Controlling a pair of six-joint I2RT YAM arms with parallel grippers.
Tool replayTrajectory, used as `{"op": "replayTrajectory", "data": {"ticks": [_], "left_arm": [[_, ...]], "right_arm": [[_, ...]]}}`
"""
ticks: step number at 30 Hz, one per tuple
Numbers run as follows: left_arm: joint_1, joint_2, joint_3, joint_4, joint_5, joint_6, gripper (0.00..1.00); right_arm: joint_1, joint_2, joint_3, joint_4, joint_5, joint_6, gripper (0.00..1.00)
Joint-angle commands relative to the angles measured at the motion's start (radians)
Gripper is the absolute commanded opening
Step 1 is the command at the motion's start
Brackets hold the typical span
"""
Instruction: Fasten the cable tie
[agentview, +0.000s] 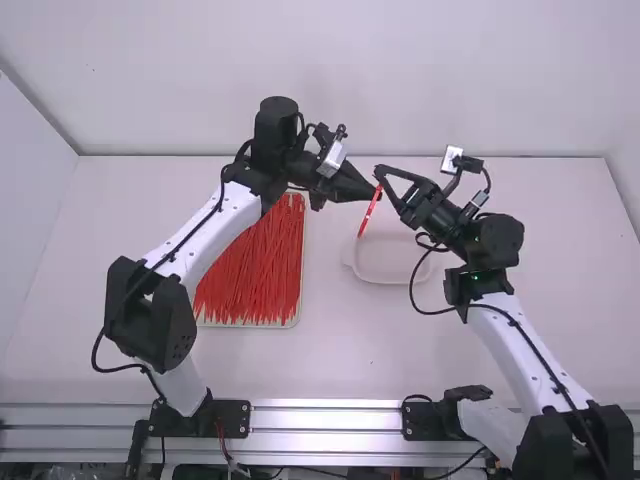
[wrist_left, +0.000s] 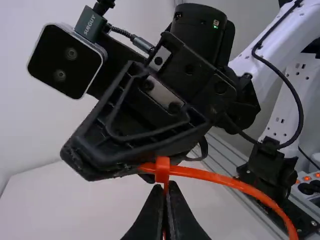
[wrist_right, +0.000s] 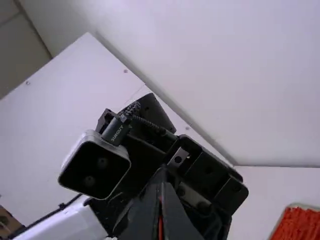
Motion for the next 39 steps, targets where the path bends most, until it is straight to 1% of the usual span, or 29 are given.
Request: {"op": "replayTrajectory", "data": {"ticks": [1, 5, 12, 16, 27, 29, 30, 35, 39], "left_arm": [[-0.006, -0.023, -0.005, -0.001, 0.030, -0.003, 0.02], [-0.003, -0.023, -0.005, -0.006, 0.030, -0.003, 0.02], [0.004, -0.023, -0.005, -0.063, 0.030, -0.002, 0.02], [0.004, -0.023, -0.006, -0.125, 0.030, 0.044, 0.02], [0.004, -0.023, -0.007, -0.396, 0.030, 0.263, 0.02], [0.004, -0.023, -0.007, -0.483, 0.030, 0.346, 0.02], [0.004, -0.023, -0.007, -0.495, 0.030, 0.357, 0.02], [0.004, -0.023, -0.008, -0.672, 0.005, 0.523, 0.02], [0.011, -0.023, -0.020, -0.757, -0.013, 0.610, 0.02]], "right_arm": [[0.005, 0.002, 0.016, -0.003, -0.018, -0.005, 0.00], [0.003, 0.002, 0.016, 0.007, -0.039, -0.005, 0.00], [-0.045, 0.002, 0.016, 0.035, -0.090, 0.020, 0.00], [-0.075, 0.002, 0.016, 0.083, -0.114, 0.051, 0.00], [-0.152, 0.002, 0.016, 0.147, -0.114, 0.099, 0.00], [-0.170, 0.002, 0.016, 0.181, -0.117, 0.113, 0.00], [-0.172, 0.002, 0.016, 0.185, -0.117, 0.119, 0.00], [-0.222, 0.002, 0.016, 0.269, -0.117, 0.185, 0.00], [-0.261, 0.002, 0.016, 0.324, -0.117, 0.228, 0.00]]}}
